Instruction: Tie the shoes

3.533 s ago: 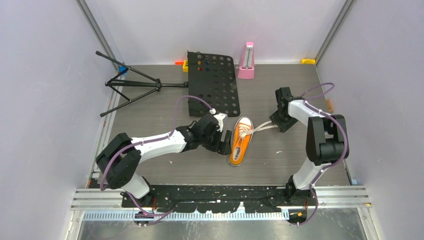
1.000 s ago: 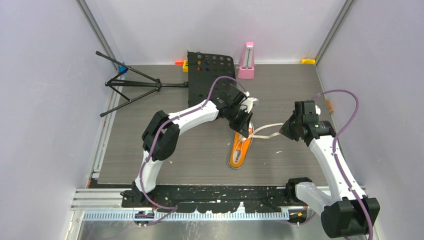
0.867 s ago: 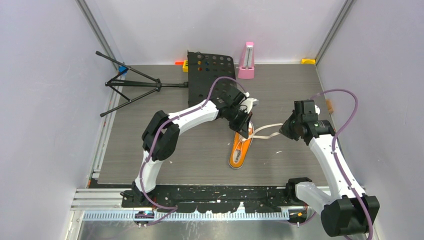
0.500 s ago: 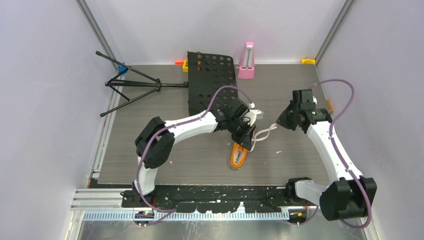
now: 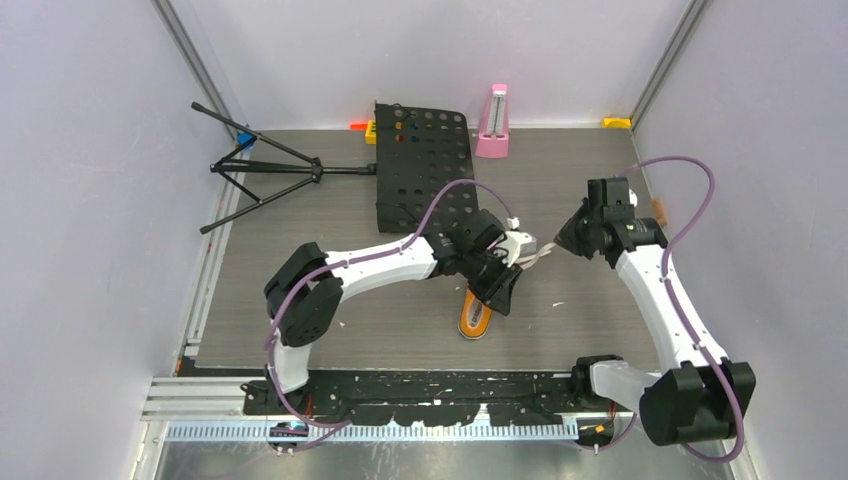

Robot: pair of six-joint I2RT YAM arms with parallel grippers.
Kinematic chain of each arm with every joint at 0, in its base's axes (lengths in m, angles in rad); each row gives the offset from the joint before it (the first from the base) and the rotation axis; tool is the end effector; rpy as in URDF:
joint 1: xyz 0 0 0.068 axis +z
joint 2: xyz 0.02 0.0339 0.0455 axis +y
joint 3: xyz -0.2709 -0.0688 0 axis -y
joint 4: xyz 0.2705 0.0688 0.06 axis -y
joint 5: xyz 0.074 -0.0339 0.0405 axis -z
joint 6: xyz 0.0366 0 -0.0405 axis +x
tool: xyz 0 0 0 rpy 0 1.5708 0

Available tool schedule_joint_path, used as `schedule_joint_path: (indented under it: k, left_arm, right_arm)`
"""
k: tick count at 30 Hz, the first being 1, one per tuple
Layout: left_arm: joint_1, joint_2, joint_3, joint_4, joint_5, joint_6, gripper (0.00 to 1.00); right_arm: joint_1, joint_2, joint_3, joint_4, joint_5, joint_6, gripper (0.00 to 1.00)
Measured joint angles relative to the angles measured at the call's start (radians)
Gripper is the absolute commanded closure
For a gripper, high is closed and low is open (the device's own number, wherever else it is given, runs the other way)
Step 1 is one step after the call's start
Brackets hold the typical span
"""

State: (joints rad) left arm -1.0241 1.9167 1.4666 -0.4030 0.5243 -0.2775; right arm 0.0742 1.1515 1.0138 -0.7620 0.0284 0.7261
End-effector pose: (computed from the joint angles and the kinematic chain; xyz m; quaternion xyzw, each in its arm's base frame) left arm 0.2188 -0.3948 0.2251 0.4145 0.8088 -0.3985 0.1229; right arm 0.2540 0.0178 0.2966 0.3067 0.8929 0.1159 0.3085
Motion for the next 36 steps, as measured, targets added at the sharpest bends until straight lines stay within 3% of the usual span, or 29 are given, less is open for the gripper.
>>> schedule_joint_path:
  k: [3,7,13,16,25,30,36]
  left_arm:
    - [0.014,-0.013,0.014,-0.053,-0.042,0.011,0.52]
    - [0.068,-0.042,0.06,-0.11,-0.083,0.024,0.5]
    - [0.213,-0.075,0.09,-0.121,-0.075,0.023,0.65]
    - [0.259,-0.053,0.117,-0.155,-0.068,0.04,0.68]
    - [0.232,0.053,0.15,-0.205,0.035,0.109,0.65]
    - [0.206,0.053,0.147,-0.197,0.066,0.156,0.6]
    - [0.18,0.108,0.195,-0.205,0.075,0.226,0.57]
  right_arm:
    - [0.0,-0.052,-0.026,-0.021,0.014,-0.017,1.0]
    - [0.0,-0.081,-0.056,-0.024,-0.029,-0.052,1.0]
    - [0.0,-0.103,-0.098,-0.007,-0.166,-0.102,1.0]
    - [0.0,-0.113,-0.104,0.011,-0.244,-0.122,1.0]
    - [0.093,-0.12,-0.098,0.066,-0.407,-0.136,1.0]
    - [0.227,-0.117,-0.051,0.047,-0.4,-0.154,1.0]
    - [0.236,-0.131,-0.033,0.012,-0.288,-0.159,1.0]
